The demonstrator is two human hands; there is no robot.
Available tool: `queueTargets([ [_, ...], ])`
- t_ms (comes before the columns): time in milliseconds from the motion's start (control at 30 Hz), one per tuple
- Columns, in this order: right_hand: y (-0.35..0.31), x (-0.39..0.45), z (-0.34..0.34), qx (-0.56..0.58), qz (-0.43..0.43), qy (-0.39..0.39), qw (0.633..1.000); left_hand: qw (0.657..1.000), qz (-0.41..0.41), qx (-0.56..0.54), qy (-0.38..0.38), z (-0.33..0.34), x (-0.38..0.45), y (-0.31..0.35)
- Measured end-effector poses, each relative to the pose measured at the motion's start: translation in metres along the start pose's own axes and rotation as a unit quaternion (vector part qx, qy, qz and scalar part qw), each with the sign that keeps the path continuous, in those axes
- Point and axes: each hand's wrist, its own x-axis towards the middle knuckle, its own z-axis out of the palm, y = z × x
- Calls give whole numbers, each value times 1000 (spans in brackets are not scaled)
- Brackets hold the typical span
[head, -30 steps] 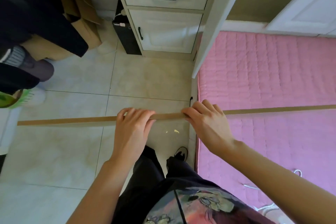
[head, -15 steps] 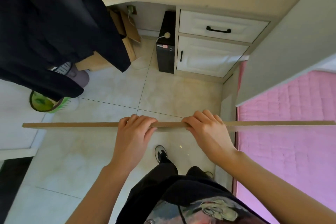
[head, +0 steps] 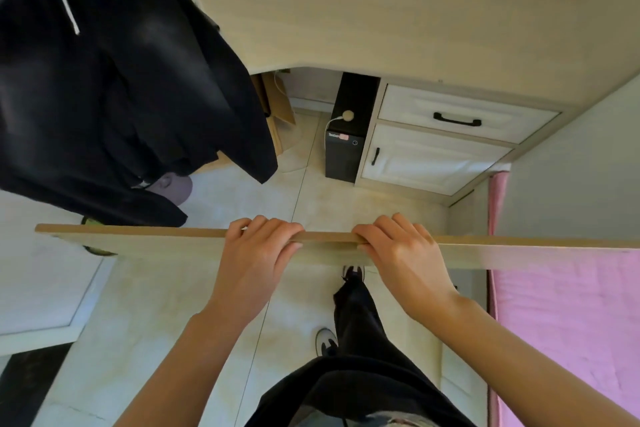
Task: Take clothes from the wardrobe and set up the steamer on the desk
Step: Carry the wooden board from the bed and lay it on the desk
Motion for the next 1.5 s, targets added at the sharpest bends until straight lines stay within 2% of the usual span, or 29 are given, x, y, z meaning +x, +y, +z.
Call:
queueTargets([
  [500, 80, 188, -34, 1, -3, 78, 997, 998, 20, 24, 51, -29, 203, -49],
  [733, 115, 259, -49, -11, 12, 95, 995, 995, 64, 11, 74, -34, 291, -70],
  [1300, 169, 418, -63, -31, 104, 90, 990, 980, 145, -56, 121, -28, 483, -144],
  [1500, 195, 447, -58, -49, 120, 74, 989, 982, 145, -62, 102, -12, 521, -149],
])
